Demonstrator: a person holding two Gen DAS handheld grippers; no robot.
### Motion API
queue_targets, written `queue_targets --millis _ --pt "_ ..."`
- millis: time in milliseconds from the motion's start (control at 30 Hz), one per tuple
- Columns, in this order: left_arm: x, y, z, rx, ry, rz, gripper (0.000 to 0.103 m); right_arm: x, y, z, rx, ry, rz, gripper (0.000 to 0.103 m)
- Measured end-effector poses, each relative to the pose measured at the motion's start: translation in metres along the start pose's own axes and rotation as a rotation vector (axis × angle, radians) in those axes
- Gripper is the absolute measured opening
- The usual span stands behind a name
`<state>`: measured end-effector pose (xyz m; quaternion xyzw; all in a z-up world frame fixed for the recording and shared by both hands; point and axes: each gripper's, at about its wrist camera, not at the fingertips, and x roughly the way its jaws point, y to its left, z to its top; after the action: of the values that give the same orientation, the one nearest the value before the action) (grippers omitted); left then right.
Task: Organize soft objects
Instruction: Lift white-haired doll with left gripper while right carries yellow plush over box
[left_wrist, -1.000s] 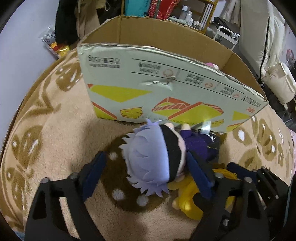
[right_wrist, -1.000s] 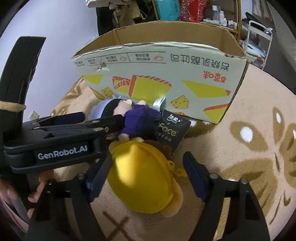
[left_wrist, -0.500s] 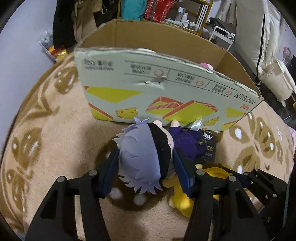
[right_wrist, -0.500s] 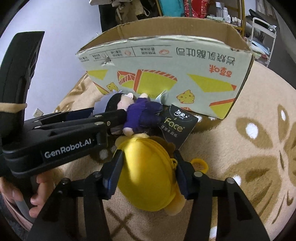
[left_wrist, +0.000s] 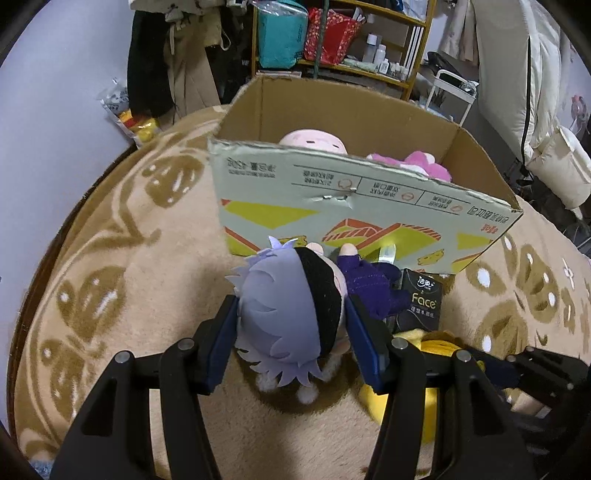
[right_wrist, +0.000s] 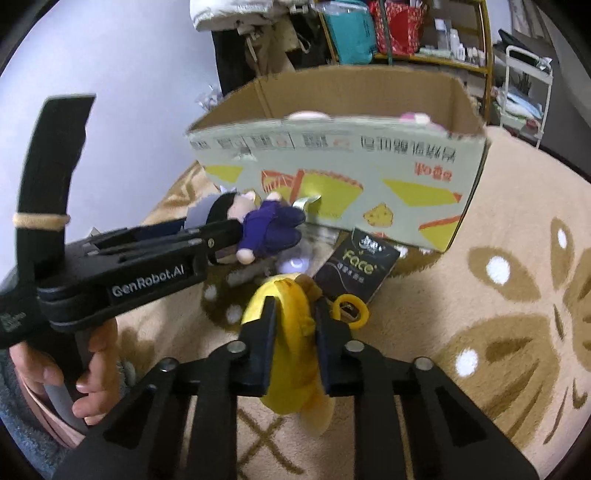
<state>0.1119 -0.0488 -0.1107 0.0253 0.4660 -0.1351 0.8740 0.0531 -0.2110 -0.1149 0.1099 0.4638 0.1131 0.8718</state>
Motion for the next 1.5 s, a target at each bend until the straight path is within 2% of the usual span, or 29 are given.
queue_targets --millis 200,367,633,833,967,1067,1500 --pt "-0.023 -0.001 -0.002 0.01 -0.048 0.023 0.057 -0.024 -0.003 0.001 0.011 -0.069 -0.016 0.017" --pt "-0.05 -0.004 -0.005 0.032 -0.128 0.046 0.057 -0.048 -0.006 0.002 0.02 -0.14 -0.039 0.017" --pt "-0.088 -0.011 -0.004 0.059 -0.258 0.083 0.057 -0.088 -0.011 0.015 0.016 -0.319 -0.103 0.017" --pt "-0.109 -0.02 0.001 0.085 -0.346 0.091 0.057 -0.105 -0.008 0.036 -0.018 -0.413 -0.109 0.017" --pt "-0.113 -0.021 0.012 0.071 -0.38 0.088 0.057 -0.109 -0.01 0.051 -0.031 -0.447 -0.108 0.017" --pt "-0.111 -0.016 0.024 0.042 -0.37 0.064 0.057 -0.112 -0.012 0.064 -0.041 -0.471 -0.099 0.017" --pt "-0.09 -0.018 0.073 0.091 -0.437 0.14 0.057 -0.096 -0.038 0.104 -0.032 -0.478 -0.06 0.017"
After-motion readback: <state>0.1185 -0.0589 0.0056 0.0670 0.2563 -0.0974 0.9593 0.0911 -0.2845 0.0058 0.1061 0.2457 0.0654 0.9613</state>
